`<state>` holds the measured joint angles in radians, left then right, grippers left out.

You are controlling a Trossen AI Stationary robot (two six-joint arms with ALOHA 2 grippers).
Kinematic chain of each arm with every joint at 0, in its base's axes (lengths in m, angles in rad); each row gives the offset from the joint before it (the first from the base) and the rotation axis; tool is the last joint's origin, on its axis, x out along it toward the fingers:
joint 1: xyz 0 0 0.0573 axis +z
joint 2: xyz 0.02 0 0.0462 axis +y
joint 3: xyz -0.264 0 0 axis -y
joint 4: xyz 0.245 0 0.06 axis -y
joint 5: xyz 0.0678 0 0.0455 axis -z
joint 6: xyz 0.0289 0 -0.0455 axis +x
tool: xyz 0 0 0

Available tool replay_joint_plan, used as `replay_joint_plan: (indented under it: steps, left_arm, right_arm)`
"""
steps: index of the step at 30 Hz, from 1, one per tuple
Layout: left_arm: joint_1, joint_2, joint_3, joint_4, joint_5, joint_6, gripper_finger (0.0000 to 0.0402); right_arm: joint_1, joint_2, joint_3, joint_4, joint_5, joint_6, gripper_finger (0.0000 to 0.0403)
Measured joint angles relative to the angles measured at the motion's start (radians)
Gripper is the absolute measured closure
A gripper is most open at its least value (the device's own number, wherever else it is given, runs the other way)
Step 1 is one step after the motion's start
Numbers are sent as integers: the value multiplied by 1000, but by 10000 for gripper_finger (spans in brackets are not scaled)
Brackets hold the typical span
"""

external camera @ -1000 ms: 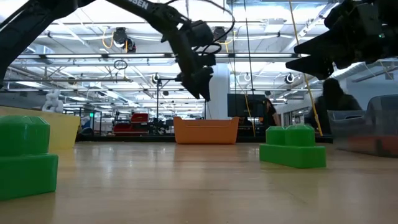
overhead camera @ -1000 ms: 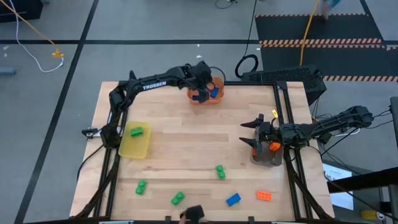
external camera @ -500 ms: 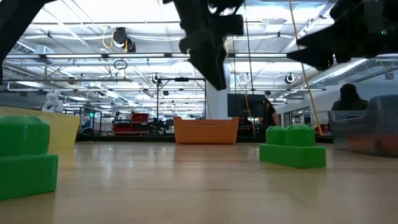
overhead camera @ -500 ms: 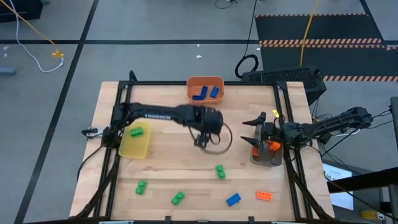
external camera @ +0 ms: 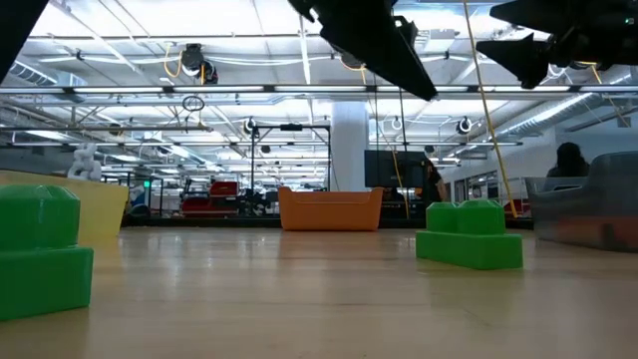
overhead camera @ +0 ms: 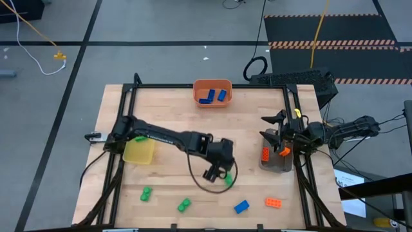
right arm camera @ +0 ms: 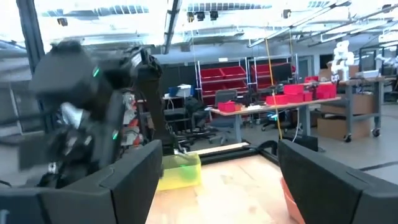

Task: Sort & place blocks by color
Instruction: Put the green game piece into the yellow bin

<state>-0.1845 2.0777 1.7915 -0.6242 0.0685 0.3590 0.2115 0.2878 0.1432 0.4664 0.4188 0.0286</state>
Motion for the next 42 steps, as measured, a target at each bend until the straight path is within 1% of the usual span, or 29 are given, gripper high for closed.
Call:
replay_joint_plan:
  steps: [6, 10, 21, 28, 31, 33, 35, 39, 42]
  left_arm:
    - [-38, 26, -88, 144, 11, 24, 122]
    - [-56, 46, -106, 222, 12, 73, 122]
    - [-51, 162, -108, 217, 22, 148, 121]
    - [-39, 174, -107, 199, 10, 145, 124]
    - [-38, 177, -108, 176, 9, 112, 141]
    - [-38, 177, -108, 168, 9, 95, 164]
    - [-39, 177, -108, 163, 10, 88, 194]
    - [-40, 177, -107, 166, 9, 83, 273]
    - [-40, 177, -107, 164, 9, 67, 276]
  right_arm:
    - [0, 3, 0, -39, -31, 62, 92]
    - [0, 3, 0, -61, -30, 95, 92]
    - [0, 26, 1, -139, -32, 237, 92]
    - [0, 41, 1, -142, -30, 224, 92]
    - [0, 40, 1, -138, -30, 197, 92]
    - [0, 39, 1, -134, -29, 172, 92]
    - [0, 40, 1, -129, -28, 145, 92]
    - [0, 40, 1, -101, -28, 98, 92]
    - [0, 40, 1, -75, -28, 63, 92]
